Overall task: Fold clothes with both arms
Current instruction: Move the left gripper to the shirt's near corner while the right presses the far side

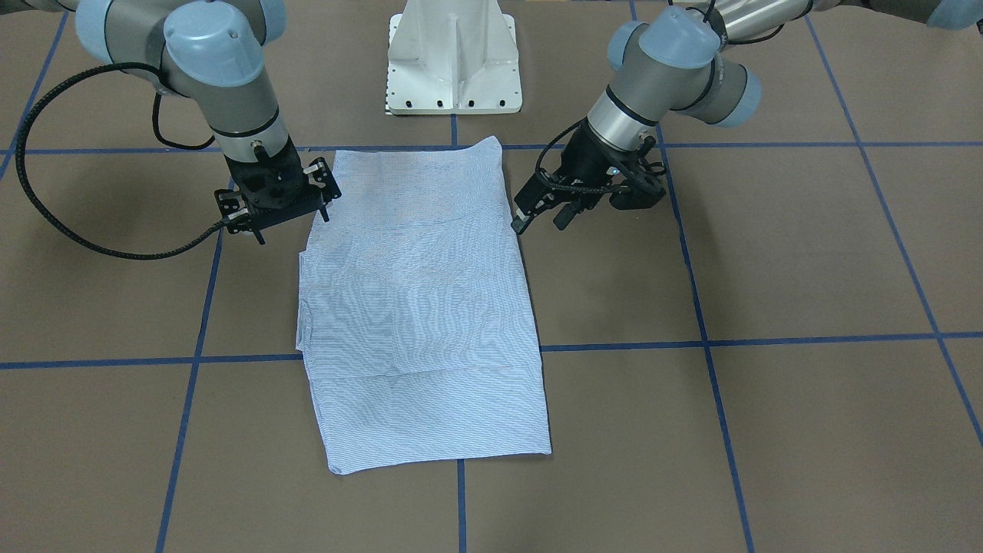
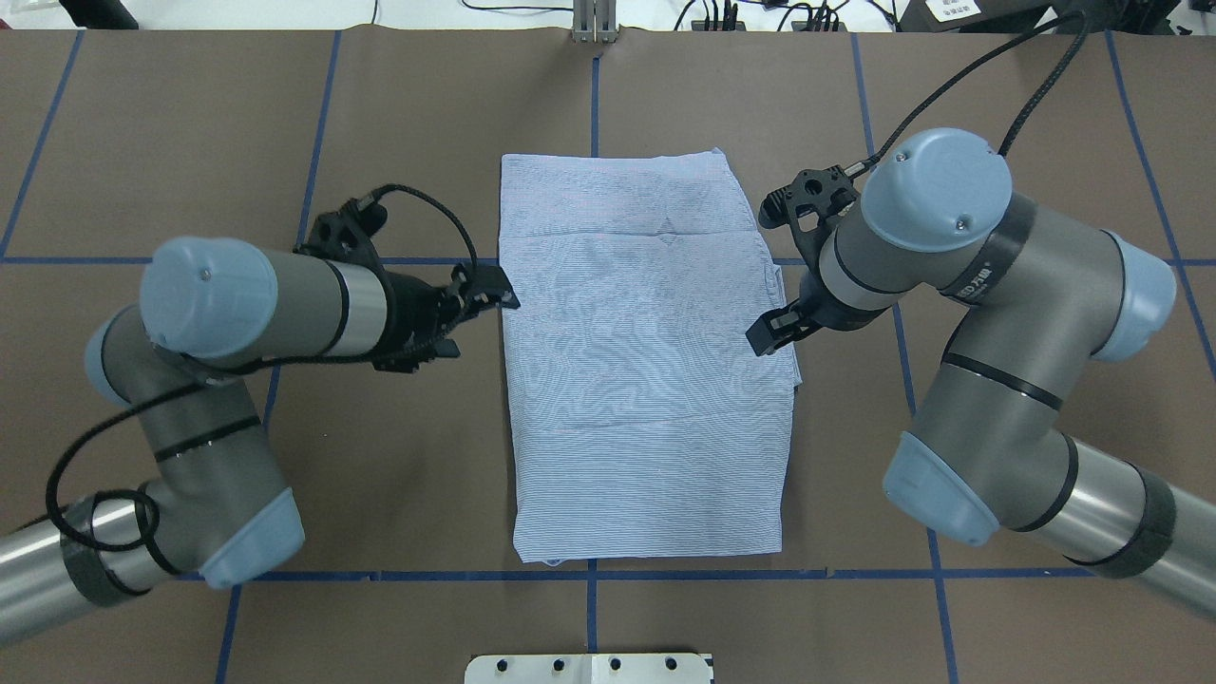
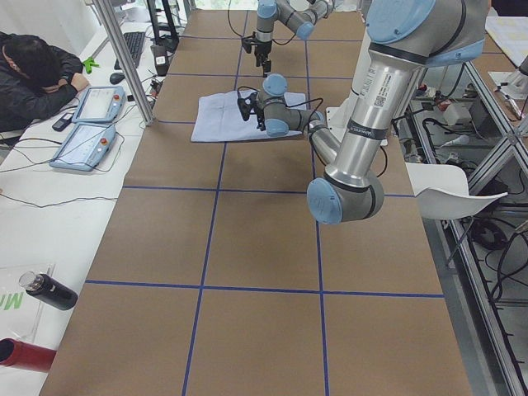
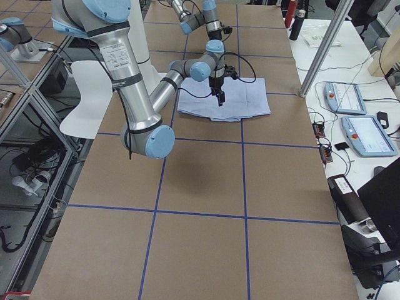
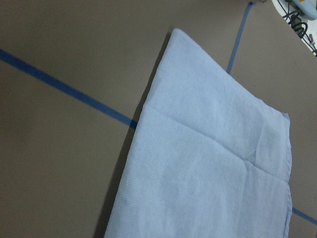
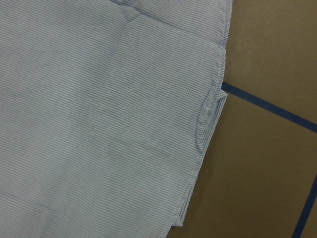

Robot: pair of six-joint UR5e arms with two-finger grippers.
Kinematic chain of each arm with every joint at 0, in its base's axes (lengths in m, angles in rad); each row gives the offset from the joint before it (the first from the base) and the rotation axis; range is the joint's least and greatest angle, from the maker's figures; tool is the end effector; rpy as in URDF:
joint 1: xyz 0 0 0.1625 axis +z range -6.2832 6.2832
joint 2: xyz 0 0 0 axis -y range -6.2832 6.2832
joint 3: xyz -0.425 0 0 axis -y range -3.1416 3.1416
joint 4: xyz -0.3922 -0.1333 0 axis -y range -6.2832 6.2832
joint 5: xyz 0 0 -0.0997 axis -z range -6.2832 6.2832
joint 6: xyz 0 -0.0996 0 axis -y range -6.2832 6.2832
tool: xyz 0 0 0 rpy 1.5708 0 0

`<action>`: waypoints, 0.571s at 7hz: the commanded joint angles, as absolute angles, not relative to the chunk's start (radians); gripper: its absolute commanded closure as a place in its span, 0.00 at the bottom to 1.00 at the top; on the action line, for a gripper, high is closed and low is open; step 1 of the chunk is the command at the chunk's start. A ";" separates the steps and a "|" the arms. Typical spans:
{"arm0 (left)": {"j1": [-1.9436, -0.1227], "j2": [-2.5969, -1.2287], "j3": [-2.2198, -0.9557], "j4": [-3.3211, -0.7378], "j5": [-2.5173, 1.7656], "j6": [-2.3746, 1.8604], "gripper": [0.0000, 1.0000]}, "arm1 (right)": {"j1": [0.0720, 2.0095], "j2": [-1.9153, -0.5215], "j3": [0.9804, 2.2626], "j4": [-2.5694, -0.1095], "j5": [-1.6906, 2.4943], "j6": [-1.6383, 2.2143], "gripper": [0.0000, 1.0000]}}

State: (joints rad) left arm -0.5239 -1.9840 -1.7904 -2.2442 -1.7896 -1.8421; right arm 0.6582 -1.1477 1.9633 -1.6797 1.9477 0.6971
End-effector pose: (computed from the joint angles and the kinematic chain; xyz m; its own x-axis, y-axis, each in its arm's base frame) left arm 0.4696 -0.4003 0.2490 0.1359 -0.3806 -0.9147 0.3564 0.8802 -0.3133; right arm -0.3992 -0.4308 0.2701 0.6774 -0.3774 0.6315 0.2175 0.9228 0.3181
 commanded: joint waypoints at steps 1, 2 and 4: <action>-0.323 -1.956 -1.822 -2.226 -1.630 -1.964 0.00 | 0.658 -1.163 2.023 -1.680 2.005 0.813 0.00; -0.260 -1.947 -1.822 -2.211 -1.582 -2.011 0.00 | 0.657 -1.161 2.032 -1.678 2.013 0.816 0.00; -0.198 -1.953 -1.828 -2.125 -1.566 -2.020 0.00 | 0.657 -1.161 2.042 -1.678 2.023 0.830 0.00</action>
State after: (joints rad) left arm -0.2368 -1.9529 -1.8242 -2.1633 -1.5800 -2.0089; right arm 0.6568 -1.1613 2.0371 -1.6784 2.0171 0.8222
